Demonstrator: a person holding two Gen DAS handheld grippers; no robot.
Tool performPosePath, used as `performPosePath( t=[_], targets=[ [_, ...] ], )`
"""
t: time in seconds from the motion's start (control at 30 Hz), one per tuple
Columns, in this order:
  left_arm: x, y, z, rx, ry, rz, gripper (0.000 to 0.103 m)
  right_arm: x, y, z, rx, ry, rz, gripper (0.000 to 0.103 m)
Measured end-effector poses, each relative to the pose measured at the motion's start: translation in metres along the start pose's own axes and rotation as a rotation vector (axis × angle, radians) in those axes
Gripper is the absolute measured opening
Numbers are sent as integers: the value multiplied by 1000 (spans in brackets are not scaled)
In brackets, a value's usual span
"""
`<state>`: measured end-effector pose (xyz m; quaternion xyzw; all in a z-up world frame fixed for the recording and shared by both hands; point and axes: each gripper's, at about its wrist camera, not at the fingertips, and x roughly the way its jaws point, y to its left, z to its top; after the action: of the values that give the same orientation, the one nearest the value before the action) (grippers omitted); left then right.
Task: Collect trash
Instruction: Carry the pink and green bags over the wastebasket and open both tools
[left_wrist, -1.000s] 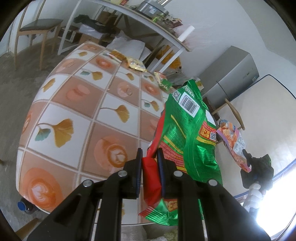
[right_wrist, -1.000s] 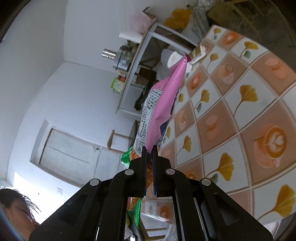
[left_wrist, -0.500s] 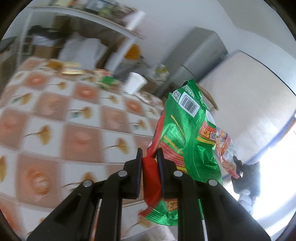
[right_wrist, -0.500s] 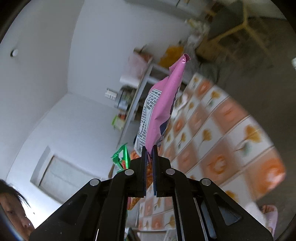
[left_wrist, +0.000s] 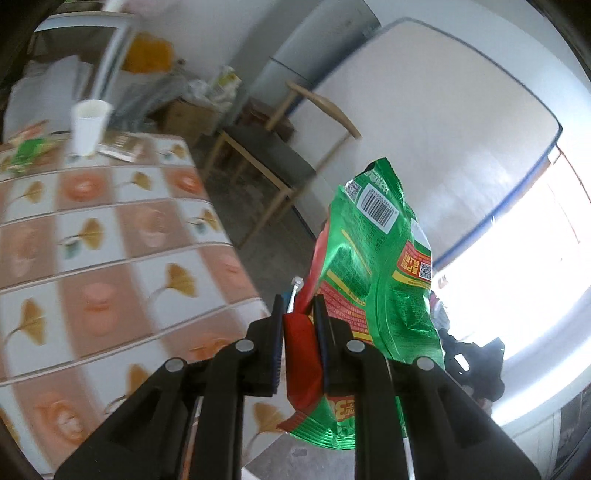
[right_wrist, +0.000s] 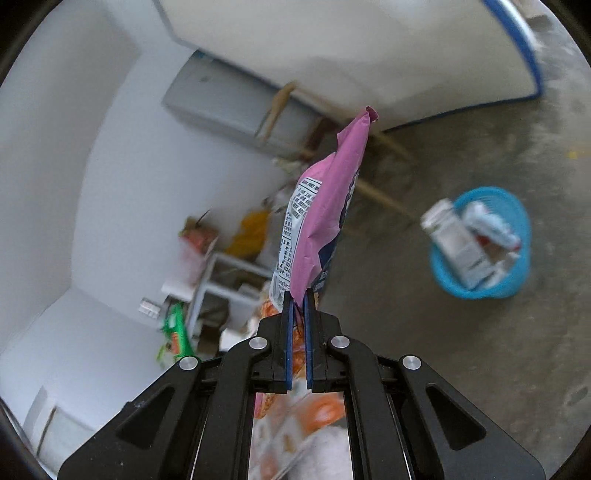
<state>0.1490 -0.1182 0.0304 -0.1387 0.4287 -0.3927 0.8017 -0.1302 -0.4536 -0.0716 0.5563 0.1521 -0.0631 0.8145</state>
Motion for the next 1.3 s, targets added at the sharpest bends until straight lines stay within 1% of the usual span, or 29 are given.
performPosePath(
  t=[0.1, 0.13, 0.23, 0.3, 0.37, 0.43, 0.53, 0.57, 0.63, 0.67, 0.7, 0.73, 0.8, 0.87, 0.9, 0.97, 1.03, 1.1, 1.17, 1.23, 1.3],
  targets=[
    [29, -14, 1, 17, 39, -1, 15, 7, -40, 11, 68, -9, -41, 4],
    [36, -16, 1, 21, 50, 1, 15, 11, -49, 10, 82, -7, -51, 4],
    [57, -22, 3, 36, 81, 15, 15, 34, -83, 16, 124, 14, -85, 4],
    [70, -24, 4, 45, 102, 30, 15, 58, -107, 20, 148, 40, -116, 4],
    [85, -26, 6, 52, 120, 47, 15, 71, -123, 28, 152, 51, -136, 4],
    [97, -28, 9, 60, 132, 54, 15, 93, -140, 34, 149, 67, -154, 4],
    [117, -36, 13, 86, 157, 70, 15, 120, -165, 42, 128, 76, -206, 5],
    [123, -38, 13, 91, 164, 73, 15, 127, -175, 43, 120, 77, -231, 10],
    [139, -42, 14, 103, 188, 78, 15, 147, -204, 44, 122, 95, -292, 16],
    [144, -43, 14, 104, 199, 80, 15, 156, -222, 43, 142, 117, -339, 25],
    [152, -45, 15, 103, 214, 80, 15, 166, -247, 40, 192, 150, -408, 25],
    [163, -47, 15, 102, 232, 77, 15, 168, -259, 37, 222, 161, -439, 26],
    [180, -52, 15, 105, 264, 76, 15, 162, -278, 32, 275, 157, -469, 29],
    [199, -58, 16, 108, 293, 71, 15, 148, -281, 30, 279, 126, -463, 48],
    [212, -62, 17, 106, 311, 68, 15, 140, -280, 29, 268, 110, -461, 49],
    [239, -70, 17, 91, 354, 58, 15, 129, -279, 29, 252, 101, -469, 49],
    [275, -76, 15, 44, 406, 53, 15, 116, -279, 27, 245, 73, -476, 49],
    [307, -81, 10, 12, 454, 65, 15, 102, -278, 25, 253, 44, -462, 49],
    [348, -88, 0, 13, 503, 91, 15, 87, -280, 14, 270, 10, -440, 49],
    [384, -86, -10, -30, 542, 103, 16, 61, -279, -1, 290, -16, -426, 49],
    [429, -78, -26, -81, 592, 120, 17, 43, -278, -17, 307, -21, -422, 49]
  ],
)
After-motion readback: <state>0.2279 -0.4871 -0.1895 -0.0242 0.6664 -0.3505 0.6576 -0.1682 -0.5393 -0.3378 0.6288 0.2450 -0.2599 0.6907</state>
